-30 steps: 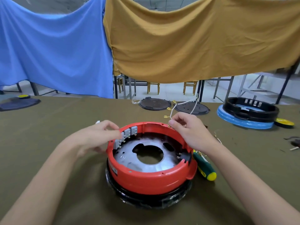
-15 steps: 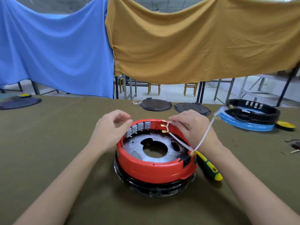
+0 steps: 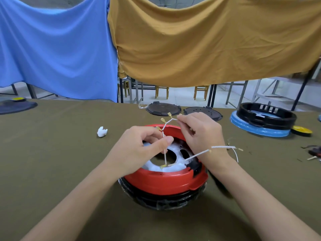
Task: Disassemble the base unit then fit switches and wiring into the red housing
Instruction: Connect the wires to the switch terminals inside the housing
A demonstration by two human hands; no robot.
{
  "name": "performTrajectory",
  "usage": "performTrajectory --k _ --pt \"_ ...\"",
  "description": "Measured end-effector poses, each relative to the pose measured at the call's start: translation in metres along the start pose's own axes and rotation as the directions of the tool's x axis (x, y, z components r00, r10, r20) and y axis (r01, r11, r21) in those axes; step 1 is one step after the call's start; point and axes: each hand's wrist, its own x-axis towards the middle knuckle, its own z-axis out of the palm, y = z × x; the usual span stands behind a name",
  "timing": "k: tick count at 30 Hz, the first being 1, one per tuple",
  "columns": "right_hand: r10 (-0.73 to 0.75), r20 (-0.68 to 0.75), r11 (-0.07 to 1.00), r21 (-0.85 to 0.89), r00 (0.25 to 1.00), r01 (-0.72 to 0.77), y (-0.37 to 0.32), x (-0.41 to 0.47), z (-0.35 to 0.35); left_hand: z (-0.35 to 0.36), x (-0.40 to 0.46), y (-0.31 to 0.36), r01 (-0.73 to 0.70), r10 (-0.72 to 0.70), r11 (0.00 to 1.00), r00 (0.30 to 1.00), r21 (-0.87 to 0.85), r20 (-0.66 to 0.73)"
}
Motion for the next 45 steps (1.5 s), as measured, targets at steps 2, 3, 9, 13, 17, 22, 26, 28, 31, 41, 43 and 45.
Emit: performTrajectory --k 2,3,9,13,17,22,26,28,31,41,43,45 --pt "-0.010 -0.034 1.000 0.009 0.999 0.010 -0.001 -0.001 0.002 0.003 0.001 -0.003 0.035 -0.040 0.994 0.998 -0.100 -0.046" --pt "-0.015 -0.049 1.000 0.014 0.999 0.016 -0.001 -0.002 0.002 0.004 0.002 -0.004 0.051 -0.062 0.989 0.996 -0.140 -0.069" --pt "0.069 -0.002 0.990 0.124 0.998 -0.068 -0.001 -0.003 0.003 0.004 0.004 -0.006 0.066 -0.096 0.967 0.989 -0.246 -0.111" --pt "0.233 0.152 0.927 0.264 0.961 -0.267 0.000 -0.003 0.002 0.004 0.004 -0.008 0.053 -0.095 0.967 0.983 -0.249 -0.160" --pt "0.302 0.319 0.829 0.377 0.898 -0.413 0.000 -0.001 0.000 0.002 0.004 -0.011 0.092 -0.133 0.978 0.965 -0.185 -0.226" --pt "0.392 0.453 0.688 0.433 0.801 -0.582 0.005 0.004 -0.001 -0.003 0.005 -0.016 0.127 -0.134 0.991 0.967 -0.045 -0.216" --pt "0.460 0.418 0.732 0.321 0.784 -0.601 0.008 0.003 0.001 -0.009 0.004 -0.017 0.152 -0.149 0.988 0.981 0.007 -0.127" --pt "0.487 0.378 0.753 0.275 0.788 -0.597 0.009 0.003 0.001 -0.010 0.005 -0.021 0.171 -0.160 0.984 0.968 0.043 -0.193" --pt "0.547 0.323 0.722 0.286 0.773 -0.630 0.006 0.002 0.000 -0.012 0.004 -0.033 0.372 -0.295 0.864 0.920 0.339 -0.256" --pt "0.503 0.517 0.712 0.207 0.693 -0.671 0.001 0.021 -0.006 -0.033 0.006 -0.039 0.378 -0.373 0.925 0.922 0.032 -0.106" --pt "0.417 0.601 0.771 0.162 0.682 -0.615 -0.002 0.028 -0.006 -0.037 0.005 -0.036 0.361 -0.361 0.933 0.933 -0.003 -0.019" --pt "0.357 0.673 0.816 0.112 0.648 -0.567 -0.008 0.030 -0.006 -0.041 0.004 -0.032 0.336 -0.336 0.942 0.939 0.013 0.076"
